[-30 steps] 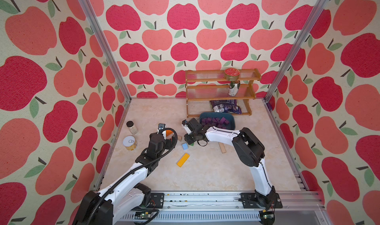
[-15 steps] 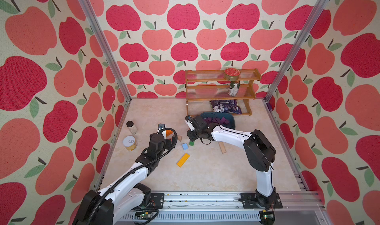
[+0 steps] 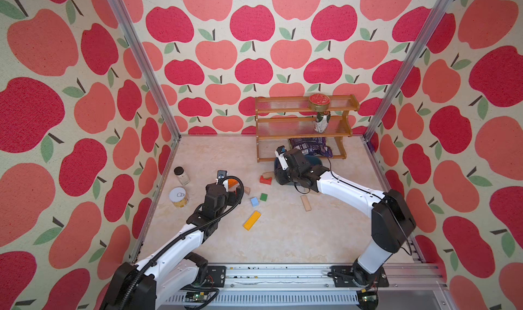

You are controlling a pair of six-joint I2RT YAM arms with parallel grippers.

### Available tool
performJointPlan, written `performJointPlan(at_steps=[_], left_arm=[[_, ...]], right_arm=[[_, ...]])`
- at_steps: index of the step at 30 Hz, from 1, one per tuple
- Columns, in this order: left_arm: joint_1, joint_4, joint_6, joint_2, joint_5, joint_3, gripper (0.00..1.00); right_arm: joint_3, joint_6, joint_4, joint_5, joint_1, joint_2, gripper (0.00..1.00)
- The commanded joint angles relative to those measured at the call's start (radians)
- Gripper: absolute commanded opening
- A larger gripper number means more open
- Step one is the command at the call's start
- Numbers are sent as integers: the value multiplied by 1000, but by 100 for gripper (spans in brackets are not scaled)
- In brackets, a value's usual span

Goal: Pick purple bricks into the storage bin
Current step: Place the building block in the storage box.

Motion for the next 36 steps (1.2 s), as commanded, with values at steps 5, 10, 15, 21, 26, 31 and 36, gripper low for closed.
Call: performJointPlan(at_steps=[5, 10, 15, 21, 26, 31, 36], left_arm=[[6, 6, -13, 10, 9, 0, 99], [9, 1, -14, 22, 8, 7, 99], [10, 8, -15, 14, 10, 1, 99], [10, 3, -17, 24, 11, 6, 99], [12, 2, -17, 24, 13, 6, 99], [13, 3, -18, 28, 13, 7, 99], [14, 2, -17, 31, 11, 7, 99]], right_arm=[[-58, -2, -9, 46, -66, -103, 25], [-79, 0, -2, 48, -118, -131, 25], [-78, 5, 6, 43, -162, -111, 25], [-87, 25, 24, 34, -213, -64, 25], [-80, 27, 29, 26, -240, -9, 25], [-58, 32, 24, 24, -273, 49, 25], [-29, 36, 15, 22, -303, 101, 25]])
